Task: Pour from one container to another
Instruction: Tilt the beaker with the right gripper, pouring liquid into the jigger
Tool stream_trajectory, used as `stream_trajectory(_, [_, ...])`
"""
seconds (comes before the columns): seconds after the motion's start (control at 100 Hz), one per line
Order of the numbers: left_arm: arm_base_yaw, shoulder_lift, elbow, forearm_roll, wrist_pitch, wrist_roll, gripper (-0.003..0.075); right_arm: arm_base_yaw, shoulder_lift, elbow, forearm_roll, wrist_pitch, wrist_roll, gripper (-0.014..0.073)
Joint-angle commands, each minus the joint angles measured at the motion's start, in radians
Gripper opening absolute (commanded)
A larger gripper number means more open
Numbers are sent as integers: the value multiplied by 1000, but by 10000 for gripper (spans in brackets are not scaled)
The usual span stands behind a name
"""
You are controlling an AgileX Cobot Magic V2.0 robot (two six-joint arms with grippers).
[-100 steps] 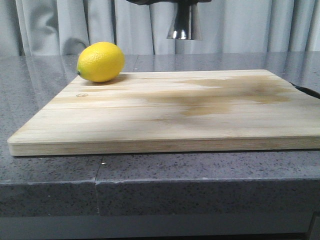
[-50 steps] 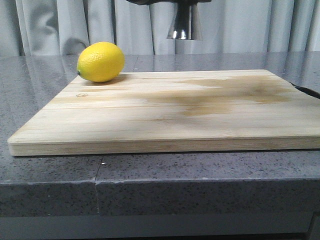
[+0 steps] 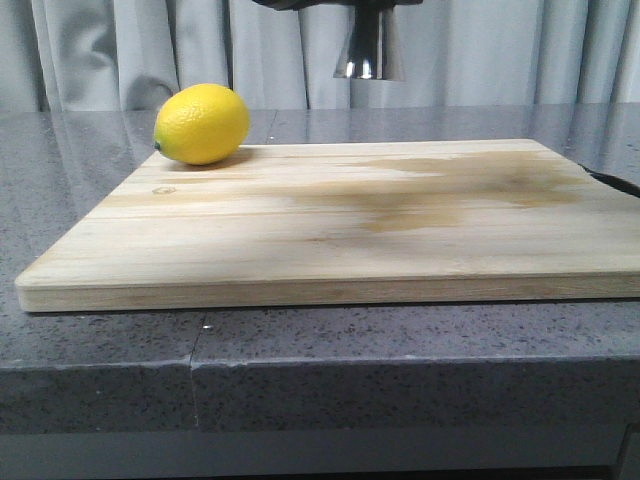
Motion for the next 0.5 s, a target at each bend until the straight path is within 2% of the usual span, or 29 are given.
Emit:
stream_trajectory(0.0, [-9, -41, -28, -7, -84, -11, -19, -1, -32, -39, 26, -24, -20, 234])
stream_trajectory(0.49, [-9, -41, -28, -5, -84, -11, -19, -1, -32, -39, 26, -24, -29, 234])
